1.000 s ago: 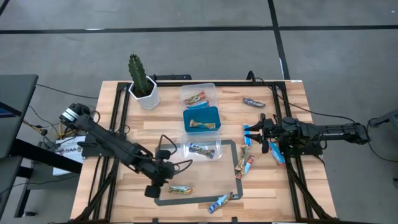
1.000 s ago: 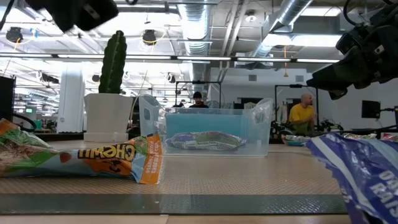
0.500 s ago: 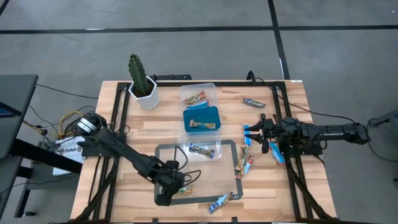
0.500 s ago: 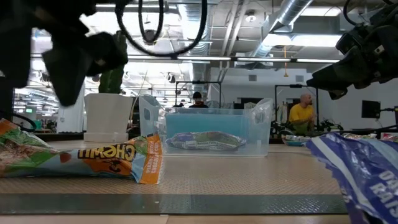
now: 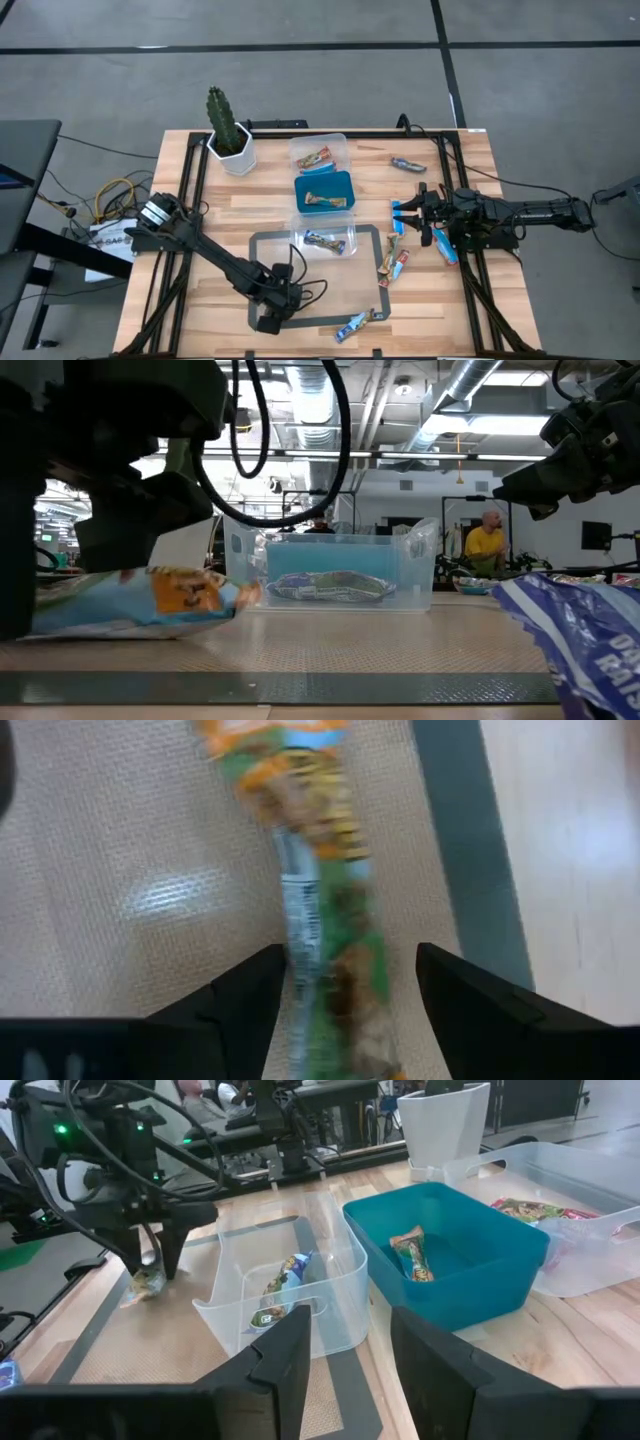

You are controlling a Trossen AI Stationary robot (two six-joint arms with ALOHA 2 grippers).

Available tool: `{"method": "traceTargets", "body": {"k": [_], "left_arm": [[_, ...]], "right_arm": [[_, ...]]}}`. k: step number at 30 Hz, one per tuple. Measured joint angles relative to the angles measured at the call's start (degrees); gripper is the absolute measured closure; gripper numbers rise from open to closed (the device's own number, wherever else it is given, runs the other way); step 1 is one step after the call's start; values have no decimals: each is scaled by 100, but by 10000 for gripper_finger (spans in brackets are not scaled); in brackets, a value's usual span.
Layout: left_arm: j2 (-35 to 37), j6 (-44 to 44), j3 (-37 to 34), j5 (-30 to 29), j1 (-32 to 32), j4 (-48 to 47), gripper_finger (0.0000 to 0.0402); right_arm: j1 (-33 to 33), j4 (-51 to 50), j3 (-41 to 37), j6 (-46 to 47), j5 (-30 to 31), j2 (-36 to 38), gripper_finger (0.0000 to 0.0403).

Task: Pick and place Granola Bars by type
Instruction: Put the yellow granola bar into the blue bin

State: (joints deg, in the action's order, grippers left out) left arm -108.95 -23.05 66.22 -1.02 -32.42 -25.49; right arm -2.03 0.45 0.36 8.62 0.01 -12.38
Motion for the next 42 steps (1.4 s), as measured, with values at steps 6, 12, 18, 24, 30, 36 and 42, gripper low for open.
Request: {"method": "traceTargets", "body": {"k": [6,12,18,24,30,36,42], "left_arm": [[0,30,0,-383,0,-31,201],[0,28,2,-383,-4,-31,253],[4,26,2,-319,0,-40,307],[7,24,2,-279,0,7,324],[88,11,0,-175,0,355,319],[479,89,0,-221,2,903,318],[1006,509,2,-304,141,1609,321]], "right_arm": [[-2,1,0,0,0,0,270],[-1,2,-1,-1,0,1,268],[-2,2,0,0,0,2,270],[0,2,0,-1,0,1,269],[0,2,-1,0,2,2,269],[0,0,0,0,0,0,270],[0,2,-1,0,0,2,269]]}}
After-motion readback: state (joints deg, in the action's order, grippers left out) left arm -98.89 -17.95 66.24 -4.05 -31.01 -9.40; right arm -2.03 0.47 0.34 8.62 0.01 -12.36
